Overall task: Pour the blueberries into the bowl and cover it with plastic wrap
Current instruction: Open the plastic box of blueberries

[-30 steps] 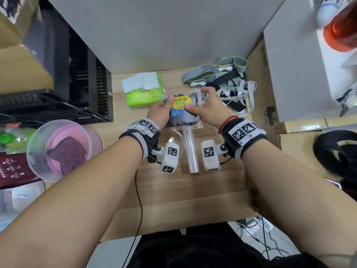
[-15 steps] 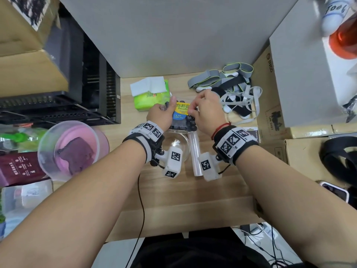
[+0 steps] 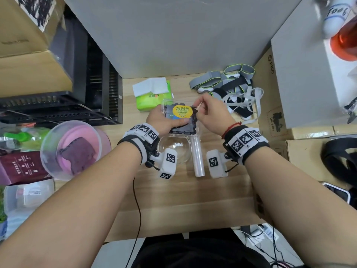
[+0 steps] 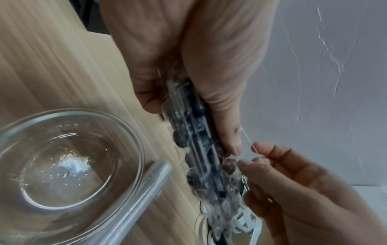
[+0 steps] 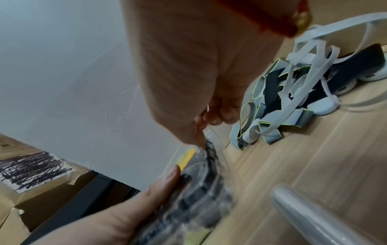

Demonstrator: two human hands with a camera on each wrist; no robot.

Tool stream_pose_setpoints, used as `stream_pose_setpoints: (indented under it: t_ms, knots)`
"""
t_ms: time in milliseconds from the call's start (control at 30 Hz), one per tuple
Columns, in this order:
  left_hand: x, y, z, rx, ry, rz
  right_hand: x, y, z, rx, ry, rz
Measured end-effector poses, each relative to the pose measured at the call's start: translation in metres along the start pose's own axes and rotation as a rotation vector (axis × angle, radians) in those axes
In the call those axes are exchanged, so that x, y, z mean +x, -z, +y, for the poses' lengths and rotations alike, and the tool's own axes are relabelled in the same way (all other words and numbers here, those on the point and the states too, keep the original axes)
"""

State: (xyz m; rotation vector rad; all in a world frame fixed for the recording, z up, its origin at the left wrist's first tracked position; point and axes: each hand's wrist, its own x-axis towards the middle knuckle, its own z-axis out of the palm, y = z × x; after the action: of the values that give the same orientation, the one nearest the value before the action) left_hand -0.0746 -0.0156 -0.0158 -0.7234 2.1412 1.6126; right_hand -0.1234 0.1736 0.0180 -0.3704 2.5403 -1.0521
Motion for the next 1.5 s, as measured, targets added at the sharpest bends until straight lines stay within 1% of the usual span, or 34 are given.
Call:
stream_pose_setpoints:
  t_ms: [67, 167, 267, 367, 433, 533, 600, 733, 933, 1033, 1100, 1167, 1200, 1267, 1333, 1400, 1433, 1500]
  knots:
    - [-0.004, 0.002, 0.008, 0.007, 0.012, 0.013, -0.001, -0.004, 0.003, -0.02, -0.003, 0.092]
    - [-0.007, 0.002, 0.017, 0.027, 0.033, -0.013, 0.0, -0.006, 0.008, -0.043, -0.07, 0.195]
    - [-0.009, -0.002, 0.018, 0.066, 0.021, -0.041, 0.005, -0.001, 0.012, -0.088, -0.102, 0.237]
    - [-0.014, -0.003, 0.023, 0.035, 0.008, -0.104, 0.011, 0.005, 0.014, -0.134, -0.088, 0.207]
    - [-0.015, -0.003, 0.027, 0.006, -0.002, -0.121, 0.014, 0.009, 0.011, -0.148, -0.089, 0.205]
    - [-0.013, 0.001, 0.031, -0.042, -0.008, -0.092, 0.017, 0.015, 0.007, -0.178, -0.095, 0.228]
    - [-0.011, 0.005, 0.032, -0.07, -0.003, -0.068, 0.019, 0.016, 0.008, -0.167, -0.117, 0.215]
    - [-0.01, 0.01, 0.029, -0.072, 0.01, -0.075, 0.018, 0.015, 0.012, -0.004, -0.199, 0.177]
    - [-0.017, 0.019, 0.032, -0.034, 0.022, -0.19, 0.015, 0.021, 0.009, 0.177, -0.26, 0.11]
    - [-0.021, 0.017, 0.032, 0.034, -0.037, -0.204, 0.017, 0.024, 0.006, 0.237, -0.285, 0.028]
    - [-0.021, 0.015, 0.032, 0.138, -0.056, -0.271, 0.017, 0.024, 0.001, 0.205, -0.246, -0.051]
    - [-0.021, 0.015, 0.036, 0.198, -0.053, -0.339, 0.017, 0.022, -0.005, 0.083, -0.141, -0.102]
    - [-0.022, 0.016, 0.039, 0.209, -0.056, -0.352, 0.016, 0.021, -0.008, 0.027, -0.097, -0.104]
    - [-0.023, 0.02, 0.043, 0.192, -0.079, -0.324, 0.017, 0.019, -0.008, 0.004, -0.097, -0.07]
    - [-0.023, 0.025, 0.043, 0.197, -0.101, -0.307, 0.017, 0.023, -0.004, 0.054, -0.139, -0.053]
    - [-0.023, 0.027, 0.04, 0.251, -0.091, -0.348, 0.016, 0.027, -0.006, 0.112, -0.134, -0.095]
    - [-0.023, 0.026, 0.039, 0.289, -0.083, -0.374, 0.014, 0.027, -0.01, 0.084, -0.105, -0.116]
    - [-0.022, 0.025, 0.04, 0.357, -0.068, -0.388, 0.01, 0.025, -0.023, -0.061, -0.003, -0.118]
